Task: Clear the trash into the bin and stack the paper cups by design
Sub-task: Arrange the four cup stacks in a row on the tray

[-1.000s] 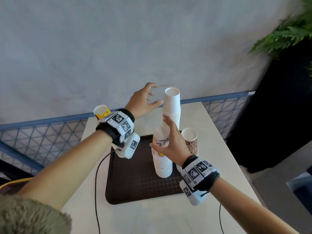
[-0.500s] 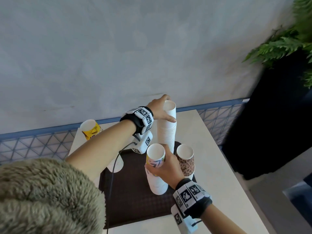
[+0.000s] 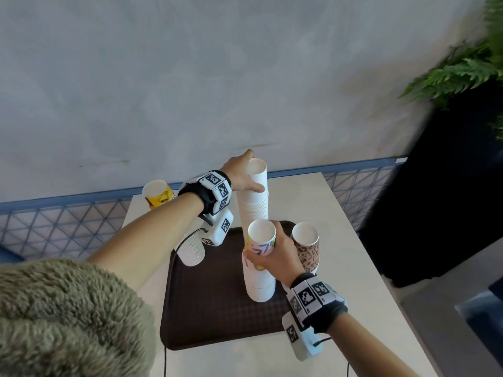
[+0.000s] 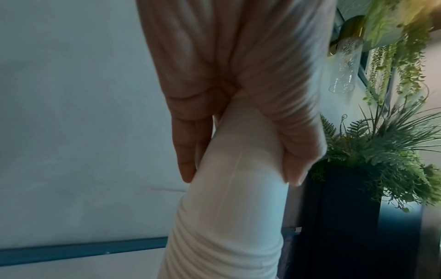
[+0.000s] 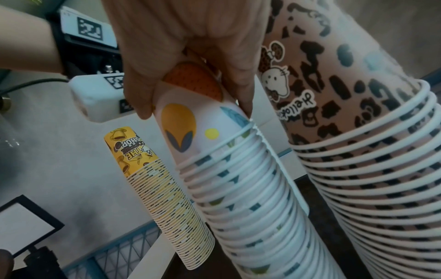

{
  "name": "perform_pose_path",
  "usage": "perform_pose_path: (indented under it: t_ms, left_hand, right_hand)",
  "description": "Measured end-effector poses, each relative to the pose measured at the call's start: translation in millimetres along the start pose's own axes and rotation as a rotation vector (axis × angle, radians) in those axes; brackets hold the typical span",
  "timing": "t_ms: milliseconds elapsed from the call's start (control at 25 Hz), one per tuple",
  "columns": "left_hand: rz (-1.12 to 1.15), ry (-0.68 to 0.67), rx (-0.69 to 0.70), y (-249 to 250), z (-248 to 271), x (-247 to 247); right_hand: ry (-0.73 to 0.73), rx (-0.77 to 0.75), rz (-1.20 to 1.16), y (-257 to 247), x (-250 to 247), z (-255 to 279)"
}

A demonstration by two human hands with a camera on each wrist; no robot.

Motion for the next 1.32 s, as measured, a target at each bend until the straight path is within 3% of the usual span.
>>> perform_pose_path:
  t_ms: [520, 960, 1040, 1160, 1240, 1320]
  left_hand:
    - [-0.061, 0.036, -0.165, -96.9, 146.7, -32.0]
    - [0.023, 0.195, -0.231, -137.6, 199.3, -45.3]
    - [0.098, 0.273, -0.222, -143.0, 202.9, -43.6]
    - [0.216, 0.38, -0.214, -151.9, 210.2, -40.4]
    - [0.258, 0.403, -0.219, -154.5, 213.9, -36.4]
    - [0.3, 0.424, -0.214, -155.3, 216.5, -33.9]
  right_hand:
    - [0.039, -0.024, 0.117, -5.0, -0.2, 3.3]
    - [0.077, -0.01, -0.011, -14.1, 2.0, 9.9]
    - [0.205, -0.102, -0.05, -26.9, -2.2, 23.4]
    - [0.335, -0.472, 0.058, -72.7, 7.8, 53.6]
    - [0.258, -0.604, 0.081, -96.4, 34.3, 63.4]
    - [0.138, -0.55, 0.028, -108.5, 67.0, 53.8]
Point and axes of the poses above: each hand's wrist, its own z-axis away from the middle knuckle, its own x-axis out of the palm, y = z × x, the point moved 6 cm from there along -z, towards the middle knuckle, and after that the axes turned 4 degrees about -z, right-handed, at the moved point
